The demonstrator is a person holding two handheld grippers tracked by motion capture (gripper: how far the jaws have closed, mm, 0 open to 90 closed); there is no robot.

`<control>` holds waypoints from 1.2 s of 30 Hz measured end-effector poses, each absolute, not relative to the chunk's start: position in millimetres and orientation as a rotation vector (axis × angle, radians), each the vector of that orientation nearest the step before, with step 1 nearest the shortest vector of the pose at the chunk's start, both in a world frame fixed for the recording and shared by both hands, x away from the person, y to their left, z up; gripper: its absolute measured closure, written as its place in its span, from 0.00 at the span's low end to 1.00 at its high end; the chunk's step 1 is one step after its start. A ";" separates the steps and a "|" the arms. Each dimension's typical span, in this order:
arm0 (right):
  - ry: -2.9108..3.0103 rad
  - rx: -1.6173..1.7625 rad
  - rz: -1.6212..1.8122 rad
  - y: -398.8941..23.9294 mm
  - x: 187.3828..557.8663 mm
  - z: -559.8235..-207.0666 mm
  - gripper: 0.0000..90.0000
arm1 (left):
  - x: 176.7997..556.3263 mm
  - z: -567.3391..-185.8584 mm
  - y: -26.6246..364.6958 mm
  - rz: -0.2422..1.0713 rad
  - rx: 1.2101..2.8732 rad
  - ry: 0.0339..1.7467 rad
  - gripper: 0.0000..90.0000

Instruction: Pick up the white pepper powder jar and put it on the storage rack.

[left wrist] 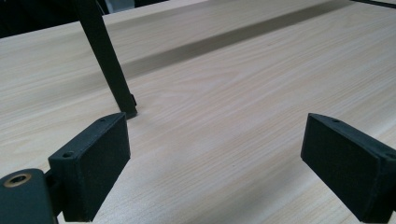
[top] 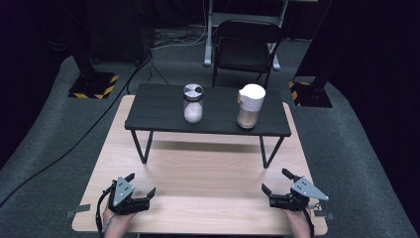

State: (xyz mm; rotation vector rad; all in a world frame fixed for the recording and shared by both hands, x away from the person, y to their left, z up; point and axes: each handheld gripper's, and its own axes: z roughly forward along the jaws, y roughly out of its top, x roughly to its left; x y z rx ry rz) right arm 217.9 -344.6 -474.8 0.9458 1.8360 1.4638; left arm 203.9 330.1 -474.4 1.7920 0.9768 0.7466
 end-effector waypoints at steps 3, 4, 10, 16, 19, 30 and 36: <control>1.853 0.955 1.409 -343.2 215.8 -478.5 0.01 | 204.2 -474.1 330.0 0.746 1.794 0.977 0.09; 1.852 0.961 1.411 -344.0 215.1 -480.7 0.01 | 204.2 -474.4 330.1 0.745 1.792 0.979 0.09; 1.838 0.977 1.420 -349.2 210.8 -485.9 0.01 | 204.3 -474.2 329.8 0.746 1.796 0.975 0.09; 1.839 0.992 1.418 -352.1 208.6 -489.2 0.01 | 204.2 -474.2 329.5 0.749 1.796 0.975 0.09; 1.847 0.987 1.418 -352.4 209.5 -488.7 0.01 | 203.8 -474.3 328.9 0.752 1.797 0.973 0.09; 1.864 0.991 1.409 -351.3 211.8 -486.3 0.02 | 203.2 -474.7 329.6 0.750 1.795 0.969 0.09; 1.861 0.993 1.417 -352.4 211.8 -487.1 0.02 | 203.5 -474.4 329.5 0.749 1.796 0.970 0.09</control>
